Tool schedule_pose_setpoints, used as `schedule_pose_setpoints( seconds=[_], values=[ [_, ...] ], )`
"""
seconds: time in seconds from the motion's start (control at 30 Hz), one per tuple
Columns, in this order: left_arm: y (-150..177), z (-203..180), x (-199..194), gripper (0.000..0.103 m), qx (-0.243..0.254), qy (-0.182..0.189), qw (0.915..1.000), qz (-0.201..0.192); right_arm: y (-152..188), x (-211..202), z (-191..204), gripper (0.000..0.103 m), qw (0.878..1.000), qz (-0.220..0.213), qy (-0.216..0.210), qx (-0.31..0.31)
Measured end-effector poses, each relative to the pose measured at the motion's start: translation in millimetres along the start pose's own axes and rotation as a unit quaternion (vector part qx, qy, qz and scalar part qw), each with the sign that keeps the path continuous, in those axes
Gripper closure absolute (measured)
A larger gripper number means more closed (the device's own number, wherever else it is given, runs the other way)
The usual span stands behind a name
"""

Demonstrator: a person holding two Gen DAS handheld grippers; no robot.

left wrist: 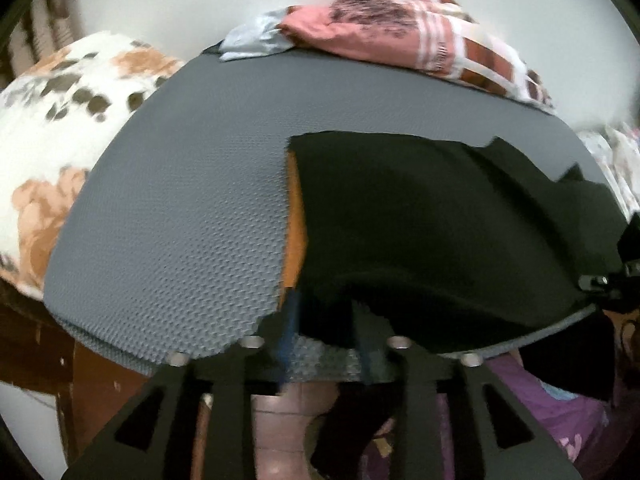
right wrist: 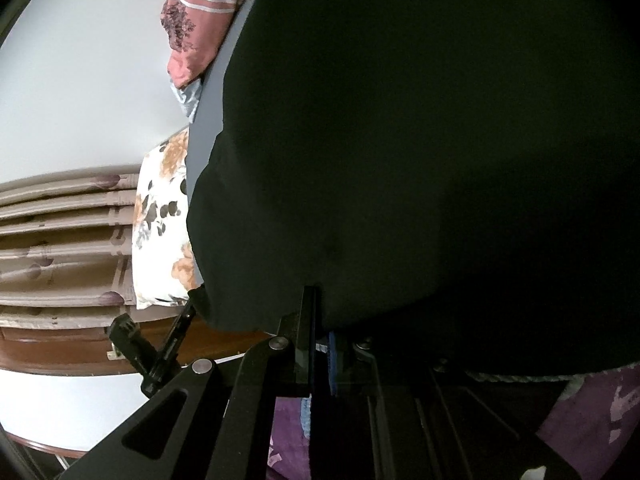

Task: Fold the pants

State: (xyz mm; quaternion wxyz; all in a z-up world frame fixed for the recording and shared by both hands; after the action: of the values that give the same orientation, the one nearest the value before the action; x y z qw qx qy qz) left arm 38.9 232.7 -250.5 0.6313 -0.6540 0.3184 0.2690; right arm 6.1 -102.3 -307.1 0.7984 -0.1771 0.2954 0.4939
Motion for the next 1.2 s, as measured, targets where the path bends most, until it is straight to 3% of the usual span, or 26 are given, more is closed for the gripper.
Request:
schedule_pose_setpoints(
  seconds=[0.13,0.27,0.37,0.43,0.57,0.6,0.67,0.7,0.8,0.87,1.03,1.2],
  values=[
    [-1.2,20.3,-4.2,0.037,-0.001,-0.038,0.9993,-0.008,1.6,1.1,2.0,0.097,1.000,0.000,-0.008,0.003],
    [-13.4,52.6,-18.4,0.035,-0.005,-0.115,0.9926,-0.037,2.1,2.4,3.3,0.096,1.000,0.001,-0.021,0.014],
    [-30.3,77.2,-33.8,0.035,-0.033,-0.151,0.9862,-0.060,1.8,3.7,1.5,0.095,1.000,0.001,-0.023,0.014],
    [-43.3,78.4,-44.8,0.035,-0.059,-0.132,0.9859,-0.084,2.0,4.2,1.5,0.095,1.000,0.001,-0.025,0.016],
    [-66.4,27.0,-48.4,0.035,-0.060,-0.033,0.9931,-0.095,2.2,4.7,-0.2,0.095,0.999,-0.001,-0.030,0.021],
    [-68.5,-1.9,-43.9,0.035,-0.048,0.014,0.9948,-0.089,2.2,4.8,-0.7,0.095,0.999,-0.001,-0.031,0.022],
    [-65.1,-42.1,-29.6,0.034,-0.022,0.066,0.9956,-0.063,2.3,4.1,-1.9,0.095,0.999,-0.002,-0.032,0.021],
    [-54.2,-67.7,-10.8,0.034,0.005,0.085,0.9960,-0.027,2.4,4.0,-2.3,0.095,0.999,-0.003,-0.032,0.022],
    [-24.3,-87.6,32.5,0.035,0.058,0.077,0.9944,0.044,2.5,3.0,-2.7,0.094,0.999,-0.005,-0.034,0.020],
    [-9.1,-84.0,49.8,0.036,0.064,0.068,0.9928,0.075,2.3,1.3,-1.5,0.093,0.999,-0.007,-0.039,0.020],
    [-7.3,-80.6,49.9,0.036,0.070,0.059,0.9938,0.063,-17.0,-22.0,-4.9,0.087,0.997,-0.045,-0.059,0.026],
    [-4.2,-81.5,49.7,0.036,0.078,0.055,0.9935,0.062,-75.4,-82.8,-34.1,0.082,0.983,-0.149,-0.095,0.059]
  ],
)
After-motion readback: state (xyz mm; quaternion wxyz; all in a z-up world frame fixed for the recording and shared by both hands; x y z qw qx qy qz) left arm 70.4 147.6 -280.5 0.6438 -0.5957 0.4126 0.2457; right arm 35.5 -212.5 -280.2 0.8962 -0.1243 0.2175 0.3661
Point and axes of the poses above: each gripper's, at about its wrist camera, not at the fingertips, and x roughly the way its jaws point, z to its left, y to its underside, the point moved 10 cm from there along x, roughly the way its jaws point, and after that the axes turned 10 degrees about -z, right-handed, at the moved point
